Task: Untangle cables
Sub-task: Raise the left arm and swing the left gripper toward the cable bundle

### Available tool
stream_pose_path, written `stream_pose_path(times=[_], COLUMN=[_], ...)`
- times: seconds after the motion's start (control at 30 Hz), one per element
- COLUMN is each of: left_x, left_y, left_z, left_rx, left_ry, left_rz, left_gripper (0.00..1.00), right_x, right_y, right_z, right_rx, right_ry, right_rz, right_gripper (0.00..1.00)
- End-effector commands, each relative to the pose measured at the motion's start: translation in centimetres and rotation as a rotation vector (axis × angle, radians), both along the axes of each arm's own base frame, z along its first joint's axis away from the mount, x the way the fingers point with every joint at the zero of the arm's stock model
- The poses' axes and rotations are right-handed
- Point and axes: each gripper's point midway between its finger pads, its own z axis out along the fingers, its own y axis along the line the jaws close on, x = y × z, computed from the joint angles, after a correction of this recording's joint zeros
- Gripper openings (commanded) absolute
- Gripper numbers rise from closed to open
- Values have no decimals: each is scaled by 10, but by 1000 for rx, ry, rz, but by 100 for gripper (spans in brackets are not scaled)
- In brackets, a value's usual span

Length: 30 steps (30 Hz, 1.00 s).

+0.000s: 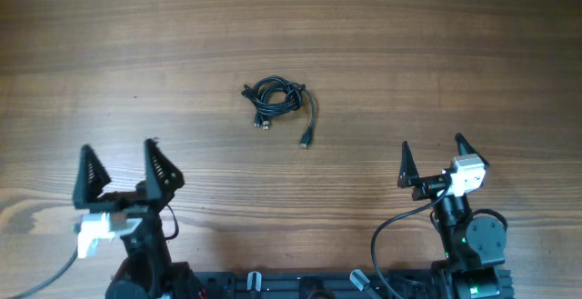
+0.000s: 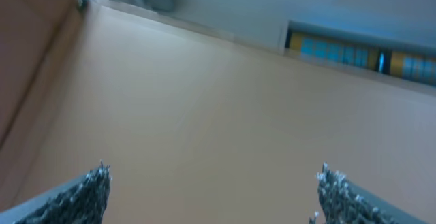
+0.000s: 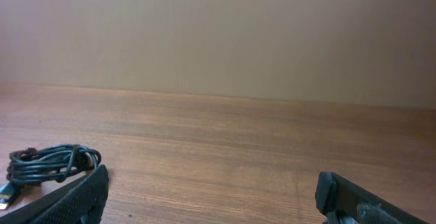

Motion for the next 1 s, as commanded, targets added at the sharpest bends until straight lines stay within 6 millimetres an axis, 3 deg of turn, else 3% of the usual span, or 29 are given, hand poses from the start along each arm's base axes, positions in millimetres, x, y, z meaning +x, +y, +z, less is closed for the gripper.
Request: stream_pose_path(times=[0.0, 0.2, 0.37, 0.63, 0.83, 0.97], left_x=[-3, 2, 25, 98, 139, 159], left_y=[15, 23, 26, 28, 28, 28], left_z=[7, 21, 45, 73, 77, 68], left_rx=[-82, -194, -238, -386, -489, -538], left_ry=[-50, -129, -142, -119, -134, -113], left_rz=[44, -4, -35, -167, -271, -313], left_gripper=[100, 100, 100, 100, 100, 100], right_x=[0, 0, 0, 0, 0, 0], right_y=[-1, -1, -1, -1, -1, -1], right_z=[2, 2, 2, 2, 2, 2], right_rx=[9, 9, 8, 9, 9, 9], right_ry=[-7, -7, -7, -7, -7, -7], right_rz=[-9, -9, -9, -9, -9, -9], right_gripper=[100, 100, 100, 100, 100, 100])
